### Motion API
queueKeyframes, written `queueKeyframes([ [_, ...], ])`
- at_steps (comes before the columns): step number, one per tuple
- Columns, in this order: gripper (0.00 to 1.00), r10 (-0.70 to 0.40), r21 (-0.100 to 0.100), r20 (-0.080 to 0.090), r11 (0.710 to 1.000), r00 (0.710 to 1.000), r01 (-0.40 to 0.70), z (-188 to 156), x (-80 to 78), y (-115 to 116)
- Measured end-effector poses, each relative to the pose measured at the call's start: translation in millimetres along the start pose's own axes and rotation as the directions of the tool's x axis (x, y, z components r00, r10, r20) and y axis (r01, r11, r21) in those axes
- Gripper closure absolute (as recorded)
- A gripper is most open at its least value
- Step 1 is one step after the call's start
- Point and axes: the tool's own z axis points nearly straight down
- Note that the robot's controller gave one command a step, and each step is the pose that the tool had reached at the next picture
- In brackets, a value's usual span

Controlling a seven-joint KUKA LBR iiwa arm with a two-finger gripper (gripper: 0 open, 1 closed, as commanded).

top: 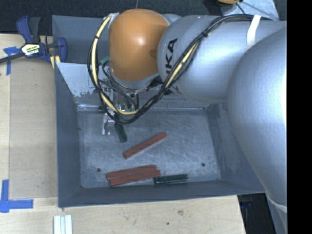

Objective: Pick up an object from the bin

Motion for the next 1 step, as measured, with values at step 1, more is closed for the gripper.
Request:
queueKeyframes([
  [1,0.00,0.002,-0.002,0.008,1.000,1.000,-0.002,-5.0,-2.1,-0.9],
])
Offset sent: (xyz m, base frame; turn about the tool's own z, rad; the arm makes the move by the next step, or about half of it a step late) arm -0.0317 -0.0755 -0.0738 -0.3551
